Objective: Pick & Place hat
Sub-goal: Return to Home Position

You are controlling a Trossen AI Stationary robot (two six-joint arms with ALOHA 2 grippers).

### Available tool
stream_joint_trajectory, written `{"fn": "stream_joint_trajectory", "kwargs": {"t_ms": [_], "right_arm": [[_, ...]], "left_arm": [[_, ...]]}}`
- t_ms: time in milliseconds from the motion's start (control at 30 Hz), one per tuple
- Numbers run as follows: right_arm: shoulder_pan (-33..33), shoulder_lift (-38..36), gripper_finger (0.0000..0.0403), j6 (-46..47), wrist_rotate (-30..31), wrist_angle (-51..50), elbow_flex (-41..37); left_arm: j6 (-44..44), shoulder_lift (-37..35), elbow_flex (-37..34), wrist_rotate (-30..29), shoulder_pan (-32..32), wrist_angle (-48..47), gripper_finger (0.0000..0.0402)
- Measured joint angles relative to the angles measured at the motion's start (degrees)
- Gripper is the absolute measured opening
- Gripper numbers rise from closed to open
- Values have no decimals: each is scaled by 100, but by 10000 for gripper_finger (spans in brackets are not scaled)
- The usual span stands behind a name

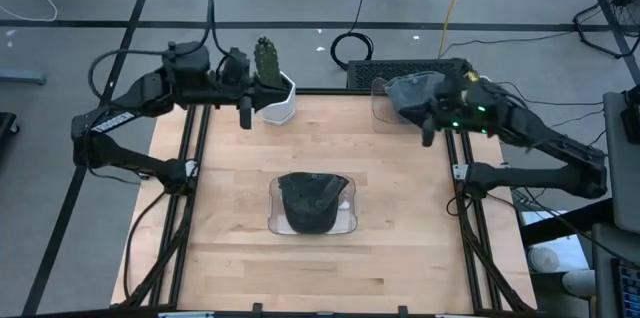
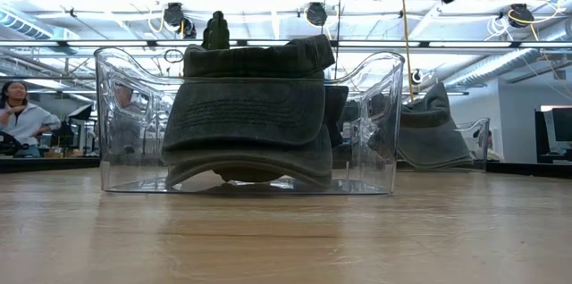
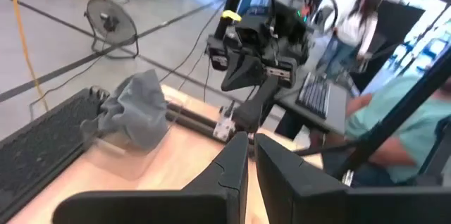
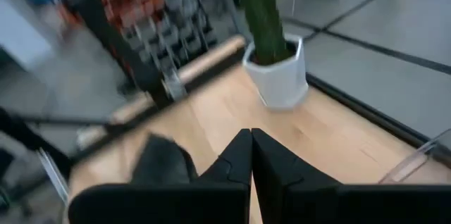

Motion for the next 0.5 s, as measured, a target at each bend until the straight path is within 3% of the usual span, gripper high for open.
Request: {"fn": "stream_joint_trajectory", "kwargs": {"t_ms": [333,500], "right_arm": [[232,-2180,0,1781,1016,1602,-1880],[558,-2565,0,2047,1241,1569,-2319]], "left_arm": [[-1180,-916,-2178,22,-25,2435,35],[-1785,-1252,-2780,-225,54,3132,35]]}}
